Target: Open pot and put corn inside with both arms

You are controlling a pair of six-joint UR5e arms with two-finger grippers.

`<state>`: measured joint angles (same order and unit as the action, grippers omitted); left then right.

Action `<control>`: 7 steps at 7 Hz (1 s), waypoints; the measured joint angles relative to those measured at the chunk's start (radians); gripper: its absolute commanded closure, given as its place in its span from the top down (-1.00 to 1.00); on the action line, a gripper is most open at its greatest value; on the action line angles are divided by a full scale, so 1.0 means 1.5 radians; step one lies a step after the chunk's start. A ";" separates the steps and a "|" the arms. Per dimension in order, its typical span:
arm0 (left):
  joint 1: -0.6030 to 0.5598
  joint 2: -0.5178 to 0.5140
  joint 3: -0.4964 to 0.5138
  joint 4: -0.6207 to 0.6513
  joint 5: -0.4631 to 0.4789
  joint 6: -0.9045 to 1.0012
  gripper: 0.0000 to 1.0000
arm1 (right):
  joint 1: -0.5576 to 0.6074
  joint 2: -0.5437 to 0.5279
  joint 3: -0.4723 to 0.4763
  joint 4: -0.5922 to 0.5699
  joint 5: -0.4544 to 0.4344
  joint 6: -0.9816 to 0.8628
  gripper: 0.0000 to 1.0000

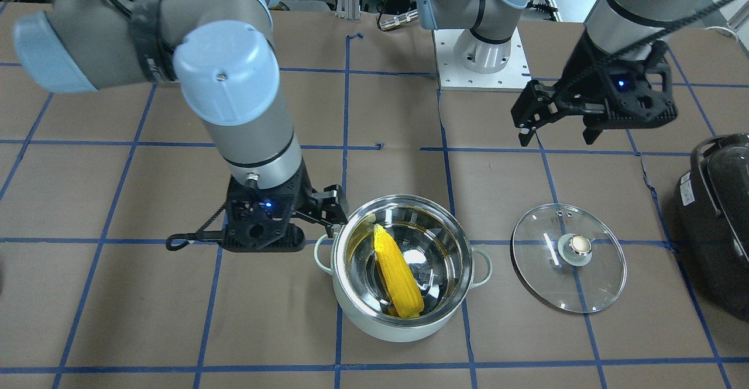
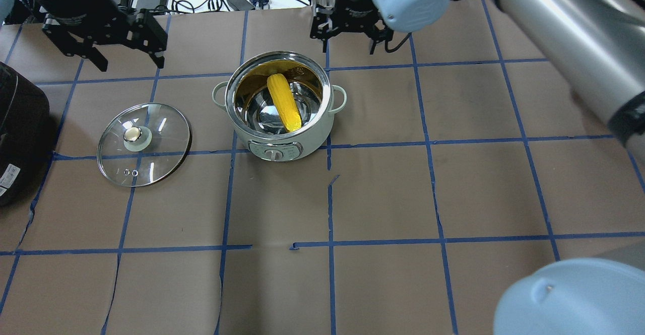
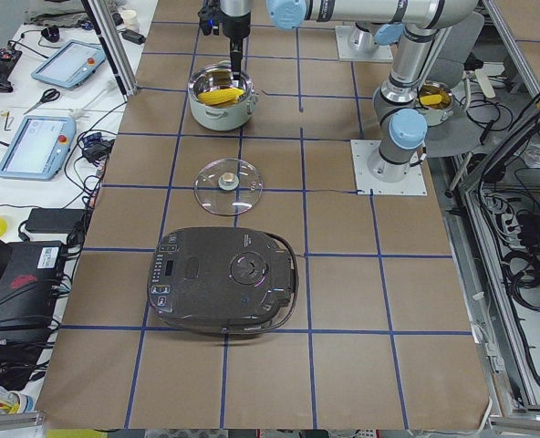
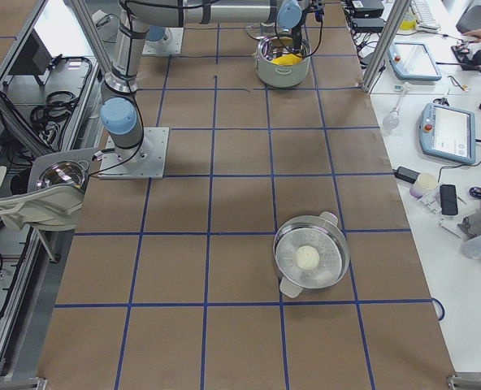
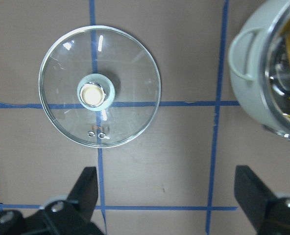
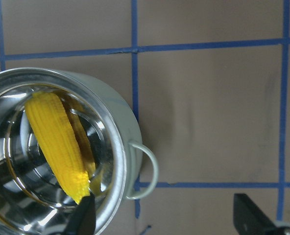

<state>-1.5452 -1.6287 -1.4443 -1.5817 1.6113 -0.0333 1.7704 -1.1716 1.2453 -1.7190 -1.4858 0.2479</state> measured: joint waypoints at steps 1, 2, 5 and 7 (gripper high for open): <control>-0.050 0.003 0.003 -0.001 0.012 -0.051 1.00 | -0.038 -0.030 0.000 0.052 -0.001 -0.020 1.00; -0.083 0.008 0.004 -0.001 0.021 -0.073 1.00 | -0.064 -0.058 0.001 0.097 -0.002 -0.032 1.00; -0.102 0.015 0.004 -0.001 0.020 -0.074 1.00 | -0.079 -0.099 0.035 0.155 -0.060 -0.045 1.00; -0.076 0.017 0.007 -0.001 0.018 -0.012 1.00 | -0.083 -0.127 0.046 0.192 -0.096 -0.058 1.00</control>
<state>-1.6595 -1.6039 -1.4341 -1.5831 1.6387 -0.0515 1.6462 -1.3620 1.3148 -1.4312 -1.6301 0.1608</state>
